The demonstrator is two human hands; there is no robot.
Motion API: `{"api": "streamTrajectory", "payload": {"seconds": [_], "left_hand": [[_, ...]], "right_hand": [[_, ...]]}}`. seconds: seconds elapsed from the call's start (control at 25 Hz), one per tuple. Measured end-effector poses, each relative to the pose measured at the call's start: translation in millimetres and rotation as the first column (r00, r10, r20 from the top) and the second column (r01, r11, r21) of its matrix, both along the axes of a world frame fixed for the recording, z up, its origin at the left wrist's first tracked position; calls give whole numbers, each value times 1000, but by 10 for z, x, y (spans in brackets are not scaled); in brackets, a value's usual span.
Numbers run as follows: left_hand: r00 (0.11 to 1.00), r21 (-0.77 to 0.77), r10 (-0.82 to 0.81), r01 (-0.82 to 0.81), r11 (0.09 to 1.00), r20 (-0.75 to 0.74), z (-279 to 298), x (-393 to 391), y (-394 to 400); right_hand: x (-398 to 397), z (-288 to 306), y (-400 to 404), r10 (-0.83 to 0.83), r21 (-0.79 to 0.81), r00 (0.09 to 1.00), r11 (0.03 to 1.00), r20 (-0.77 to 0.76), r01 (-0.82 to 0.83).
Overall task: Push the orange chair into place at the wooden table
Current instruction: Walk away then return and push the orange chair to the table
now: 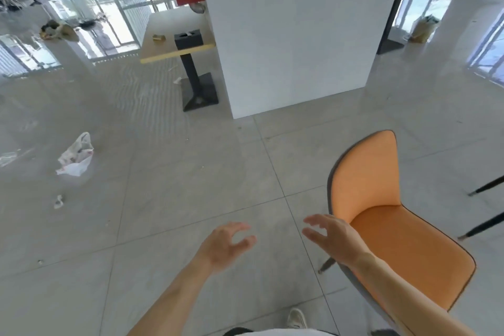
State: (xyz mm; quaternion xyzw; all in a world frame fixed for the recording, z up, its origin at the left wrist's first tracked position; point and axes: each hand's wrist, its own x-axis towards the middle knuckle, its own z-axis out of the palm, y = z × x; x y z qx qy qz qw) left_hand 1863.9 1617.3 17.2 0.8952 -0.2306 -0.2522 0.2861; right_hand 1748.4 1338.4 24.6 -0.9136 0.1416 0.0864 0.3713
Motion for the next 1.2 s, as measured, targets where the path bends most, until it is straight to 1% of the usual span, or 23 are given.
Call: {"api": "streamTrajectory", "payload": {"seconds": [0.12,0.2,0.28,0.4,0.44,0.52,0.6,0.64,0.72,0.76,0.8,0.84,0.92,1.0,1.08,1.16,1.2], "left_hand": [[999,12,-33,34,999,-12,-14,650,-314],[998,-11,-54,54,998,-16,-53,1146,-511],[995,-16,-98,97,995,-26,-118,1724,-745],[981,-29,-192,191,981,-42,-193,2578,-1222],[971,-43,-233,231,972,-52,-234,2885,-1417],[940,-15,-336,336,942,-62,-274,3344,-1766],[866,18,-496,498,867,-69,-275,3681,-2222],[813,39,-579,581,813,-64,-280,3863,-2538],[716,45,-695,698,715,-67,-311,4037,-3105],[649,34,-758,761,648,-71,-304,4057,-3434],[572,40,-818,821,570,-71,-292,4031,-3765],[480,50,-875,877,478,-59,-285,3956,-4140],[327,38,-945,945,326,-8,-278,3723,-4761],[143,29,-989,989,144,31,-259,3415,-5241],[-78,50,-993,996,-74,88,-245,3099,-5626],[-230,47,-959,973,-226,167,-244,2866,-5924],[-310,69,-932,951,-303,189,-254,2778,-6057]], "right_hand": [[591,-6,-344,-28,-16,1000,999,4,28],[965,-40,-551,-76,-14,997,997,18,76],[1356,-106,-776,-151,-25,988,988,30,152],[1885,-164,-1085,-275,-91,961,956,43,278],[2074,-177,-1203,-342,-99,939,933,44,345],[2312,-133,-1351,-456,-111,889,883,22,456],[2395,-133,-1460,-567,-117,823,816,26,566],[2419,-122,-1553,-629,-129,777,768,31,627],[2340,-128,-1662,-734,-151,679,671,2,726],[2264,-151,-1708,-779,-167,626,619,-12,767],[2176,-188,-1763,-824,-184,566,559,-15,809],[2071,-228,-1827,-876,-190,482,476,-19,858],[1892,-307,-1911,-941,-174,339,338,-25,925],[1719,-417,-1944,-967,-154,245,252,-63,955],[1614,-522,-1925,-980,-109,167,179,-111,978],[1603,-606,-1852,-973,-75,122,139,-194,987],[1615,-639,-1809,-967,-58,98,115,-236,992]]}}
